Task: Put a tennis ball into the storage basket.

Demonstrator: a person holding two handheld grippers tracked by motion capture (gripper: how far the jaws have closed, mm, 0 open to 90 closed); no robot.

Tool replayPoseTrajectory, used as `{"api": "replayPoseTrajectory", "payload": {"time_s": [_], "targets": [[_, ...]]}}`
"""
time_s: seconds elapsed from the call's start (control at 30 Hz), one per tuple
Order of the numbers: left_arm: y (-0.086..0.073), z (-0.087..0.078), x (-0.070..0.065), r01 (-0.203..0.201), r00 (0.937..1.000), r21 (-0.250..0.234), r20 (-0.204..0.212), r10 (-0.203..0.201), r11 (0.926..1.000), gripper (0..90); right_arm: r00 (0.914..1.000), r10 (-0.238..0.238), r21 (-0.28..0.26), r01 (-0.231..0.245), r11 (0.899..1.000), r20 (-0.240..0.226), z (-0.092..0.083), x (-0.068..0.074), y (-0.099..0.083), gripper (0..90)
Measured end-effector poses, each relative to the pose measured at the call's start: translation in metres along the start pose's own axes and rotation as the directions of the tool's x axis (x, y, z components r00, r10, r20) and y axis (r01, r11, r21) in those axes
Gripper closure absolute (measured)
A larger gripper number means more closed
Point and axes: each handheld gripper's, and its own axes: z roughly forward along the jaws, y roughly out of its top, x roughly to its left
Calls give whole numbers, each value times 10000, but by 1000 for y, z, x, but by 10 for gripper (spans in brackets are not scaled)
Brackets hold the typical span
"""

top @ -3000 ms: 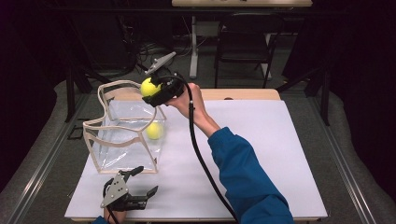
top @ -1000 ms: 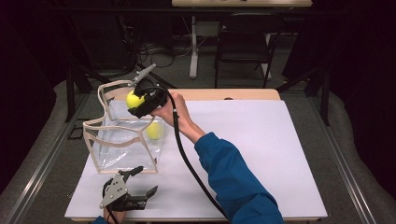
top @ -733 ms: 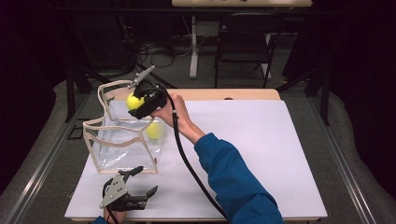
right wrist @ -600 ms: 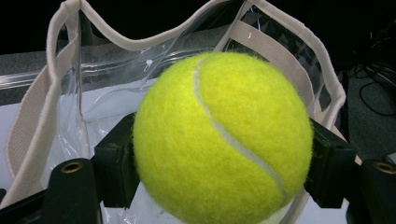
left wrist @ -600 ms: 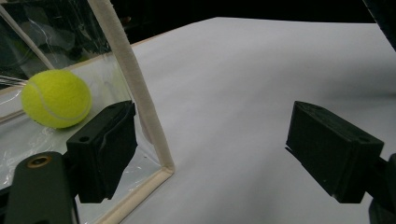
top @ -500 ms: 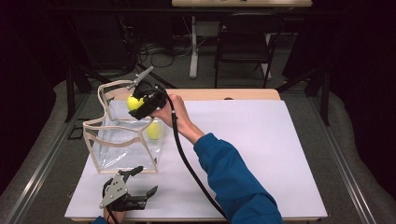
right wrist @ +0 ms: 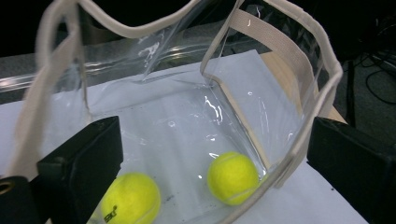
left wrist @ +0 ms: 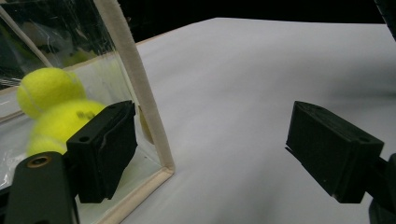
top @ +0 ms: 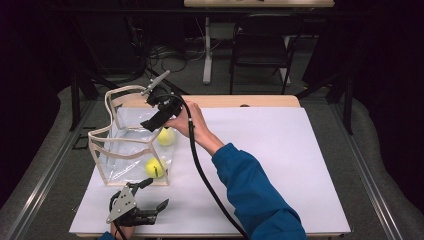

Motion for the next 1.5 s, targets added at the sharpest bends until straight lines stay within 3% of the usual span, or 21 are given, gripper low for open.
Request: {"api": "replayPoseTrajectory", "payload": {"time_s": [0.4,0.57,0.93,1.5], "targets": [[0,1,0,45,10000,8,-55,-45,10000,159,9990,223,82,-220,9997,-377,-25,-4,-20,0],[0,2,-1,58,9999,17,-93,-58,10000,159,9983,321,-157,-329,9993,-488,-37,-7,-26,0],[0,2,-1,62,9999,35,-90,-61,10000,159,9990,198,-352,-213,9992,-404,-63,-7,-36,0],[0,2,-1,-19,10000,66,-9,19,10000,159,9994,258,-174,-262,9995,-211,-81,-6,-71,0]]}}
